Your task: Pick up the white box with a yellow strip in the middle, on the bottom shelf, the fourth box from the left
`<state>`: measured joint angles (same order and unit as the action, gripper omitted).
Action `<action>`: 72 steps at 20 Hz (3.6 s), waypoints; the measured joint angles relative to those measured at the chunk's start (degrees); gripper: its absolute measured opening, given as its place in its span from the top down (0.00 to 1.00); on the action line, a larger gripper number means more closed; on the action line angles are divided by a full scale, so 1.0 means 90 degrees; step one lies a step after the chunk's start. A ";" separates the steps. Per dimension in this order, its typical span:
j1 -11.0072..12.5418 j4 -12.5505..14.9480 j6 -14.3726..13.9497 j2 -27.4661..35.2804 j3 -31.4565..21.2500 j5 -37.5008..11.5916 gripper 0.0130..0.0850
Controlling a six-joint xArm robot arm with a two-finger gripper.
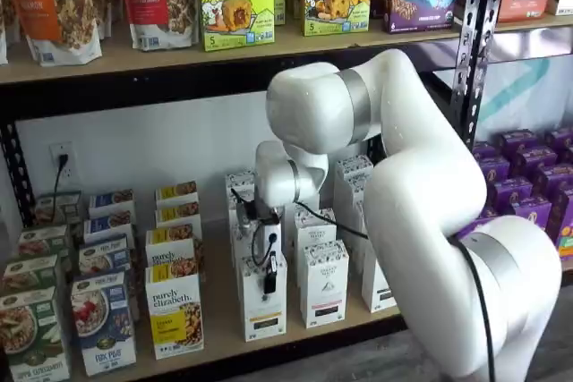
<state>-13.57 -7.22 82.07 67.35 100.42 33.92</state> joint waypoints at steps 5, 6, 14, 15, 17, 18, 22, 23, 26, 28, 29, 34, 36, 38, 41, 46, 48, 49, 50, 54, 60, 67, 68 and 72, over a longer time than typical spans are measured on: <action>0.0012 0.0024 -0.0007 -0.0014 -0.0029 0.0038 0.28; 0.0012 0.0024 -0.0008 -0.0015 -0.0034 0.0032 0.33; 0.0012 -0.0004 0.0024 -0.0066 -0.0150 -0.0085 0.44; 0.0016 -0.0023 0.0043 -0.0074 -0.0157 -0.0074 0.44; 0.0025 -0.0050 0.0074 -0.0103 -0.0189 -0.0060 0.44; 0.0029 -0.0058 0.0085 -0.0124 -0.0217 -0.0065 0.44; 0.0027 -0.0087 0.0113 -0.0220 -0.0377 -0.0143 0.50; 0.0018 -0.0087 0.0107 -0.0256 -0.0434 -0.0156 0.50; -0.0013 -0.0095 0.0089 -0.0367 -0.0610 -0.0181 0.50; -0.0051 -0.0128 0.0085 -0.0477 -0.0789 -0.0223 0.50; -0.0068 -0.0145 0.0085 -0.0531 -0.0871 -0.0243 0.50; -0.0161 -0.0176 0.0034 -0.0838 -0.1373 -0.0363 0.50; -0.0184 -0.0199 0.0036 -0.0977 -0.1596 -0.0414 0.50; -0.0186 -0.0248 0.0086 -0.1172 -0.1886 -0.0458 0.50; -0.0185 -0.0280 0.0124 -0.1415 -0.2270 -0.0581 0.50; -0.0213 -0.0379 0.0218 -0.1899 -0.3077 -0.0991 0.50; -0.0215 -0.0403 0.0247 -0.2049 -0.3333 -0.1134 0.50; -0.0216 -0.0413 0.0262 -0.2147 -0.3491 -0.1206 0.50; -0.0215 -0.0435 0.0288 -0.2227 -0.3622 -0.1266 0.50; -0.0204 -0.0415 0.0295 -0.2555 -0.4155 -0.1519 0.50; -0.0173 -0.0352 0.0280 -0.3011 -0.4821 -0.1804 0.50; -0.0049 -0.0524 0.0566 -0.3764 -0.5550 -0.1800 0.50; -0.0020 -0.0545 0.0612 -0.3900 -0.5656 -0.1760 0.50; 0.0100 -0.0478 0.0654 -0.4384 -0.6002 -0.1553 0.50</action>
<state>-12.66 -11.53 87.95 27.89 46.40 19.94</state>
